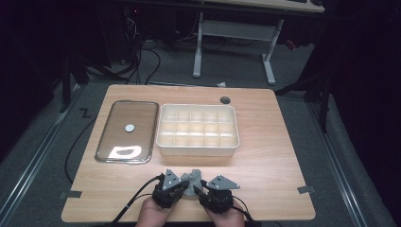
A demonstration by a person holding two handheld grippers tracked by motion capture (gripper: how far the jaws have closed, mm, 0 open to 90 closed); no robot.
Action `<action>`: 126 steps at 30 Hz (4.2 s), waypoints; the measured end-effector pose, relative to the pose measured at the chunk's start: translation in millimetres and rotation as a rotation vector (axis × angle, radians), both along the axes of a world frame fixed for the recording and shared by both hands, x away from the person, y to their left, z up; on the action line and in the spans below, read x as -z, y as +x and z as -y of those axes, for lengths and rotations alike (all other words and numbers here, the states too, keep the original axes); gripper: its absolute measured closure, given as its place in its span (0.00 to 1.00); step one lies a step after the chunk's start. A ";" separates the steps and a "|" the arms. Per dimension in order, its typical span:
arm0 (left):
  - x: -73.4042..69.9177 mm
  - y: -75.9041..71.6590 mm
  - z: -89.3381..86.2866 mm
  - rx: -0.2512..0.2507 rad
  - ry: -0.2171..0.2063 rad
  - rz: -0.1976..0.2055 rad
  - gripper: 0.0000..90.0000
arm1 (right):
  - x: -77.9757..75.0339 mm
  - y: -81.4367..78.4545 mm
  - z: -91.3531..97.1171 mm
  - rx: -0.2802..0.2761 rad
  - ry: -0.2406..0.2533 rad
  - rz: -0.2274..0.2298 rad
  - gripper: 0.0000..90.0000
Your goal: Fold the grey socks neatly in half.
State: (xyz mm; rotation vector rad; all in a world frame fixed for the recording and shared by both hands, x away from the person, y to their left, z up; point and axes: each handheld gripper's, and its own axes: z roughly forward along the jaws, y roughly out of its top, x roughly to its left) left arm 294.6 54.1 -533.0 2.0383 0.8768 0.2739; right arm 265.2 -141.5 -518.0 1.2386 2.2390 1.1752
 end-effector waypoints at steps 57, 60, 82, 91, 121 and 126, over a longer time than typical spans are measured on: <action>-0.1 0.1 -0.5 -0.004 0.001 -0.010 1.00 | -6.4 9.9 -24.5 -0.020 -0.043 0.028 1.00; -0.9 0.7 -1.8 -0.002 -0.006 -0.020 0.98 | -5.7 10.3 -23.4 -0.017 -0.055 0.025 1.00; -23.0 5.5 -37.0 -0.077 -0.159 0.007 0.81 | -1.0 12.1 -9.4 0.033 -0.044 0.016 1.00; -7.4 8.3 -43.5 -0.084 -0.055 -0.100 0.91 | 1.0 11.6 -7.8 0.048 -0.046 0.006 1.00; -3.2 3.5 6.8 0.042 -0.069 -0.124 0.99 | -14.3 12.0 -11.7 0.049 -0.099 0.050 1.00; -1.3 0.2 10.9 0.082 -0.039 -0.129 1.00 | -8.7 8.2 -15.3 0.032 -0.135 0.060 1.00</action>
